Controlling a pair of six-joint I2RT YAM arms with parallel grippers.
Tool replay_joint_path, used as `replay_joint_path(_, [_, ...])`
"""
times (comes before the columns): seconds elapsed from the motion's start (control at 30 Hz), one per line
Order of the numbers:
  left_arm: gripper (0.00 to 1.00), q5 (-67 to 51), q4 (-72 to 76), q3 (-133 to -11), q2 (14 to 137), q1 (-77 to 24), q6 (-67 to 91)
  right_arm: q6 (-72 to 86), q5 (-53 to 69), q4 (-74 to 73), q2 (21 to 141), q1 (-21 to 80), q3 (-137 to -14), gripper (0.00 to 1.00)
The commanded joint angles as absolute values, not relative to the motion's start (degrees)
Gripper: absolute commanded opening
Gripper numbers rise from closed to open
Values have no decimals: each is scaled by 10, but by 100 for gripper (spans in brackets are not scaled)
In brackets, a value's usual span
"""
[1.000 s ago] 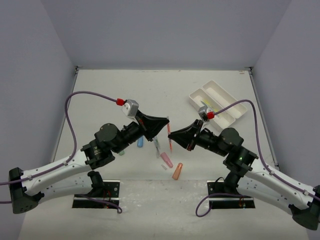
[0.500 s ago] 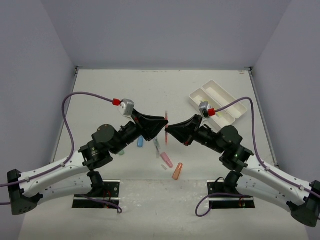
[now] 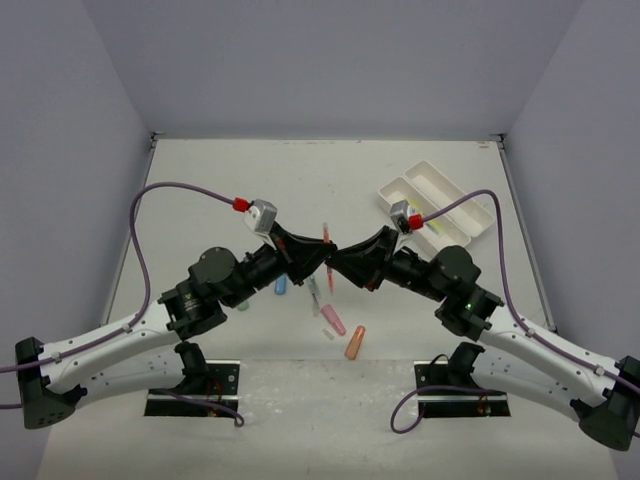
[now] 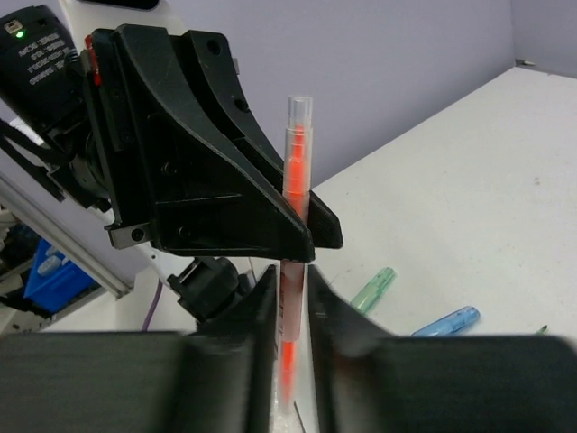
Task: Sort the stationery into containers
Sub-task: Close the pen cap on the pen.
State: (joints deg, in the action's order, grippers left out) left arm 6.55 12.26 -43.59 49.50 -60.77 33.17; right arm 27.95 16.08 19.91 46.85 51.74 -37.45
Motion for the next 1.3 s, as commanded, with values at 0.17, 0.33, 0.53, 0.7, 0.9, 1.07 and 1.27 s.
replay_joint_path(0.17, [0, 9, 154, -452, 480, -607, 308, 288, 268, 237, 524, 526, -422, 13])
replay_joint_path(0.33, [19, 10, 150, -453, 474, -607, 302, 280, 267, 228, 525, 527, -436, 0])
replay_joint_path(0.53, [79, 56, 79, -490, 482, -607, 277, 256, 236, 165, 516, 527, -451, 0])
replay_joint_path(0.7, [79, 85, 41, -520, 494, -607, 254, 259, 259, 153, 524, 529, -453, 0])
replay_joint_path(0.9, [65, 87, 32, -544, 493, -607, 240, 254, 267, 140, 535, 528, -462, 0])
replay_joint_path(1.07, [47, 93, 33, -541, 495, -607, 239, 253, 272, 135, 540, 529, -468, 0])
replay_joint_path(1.27, [11, 71, 38, -533, 513, -607, 248, 253, 269, 142, 542, 530, -468, 0])
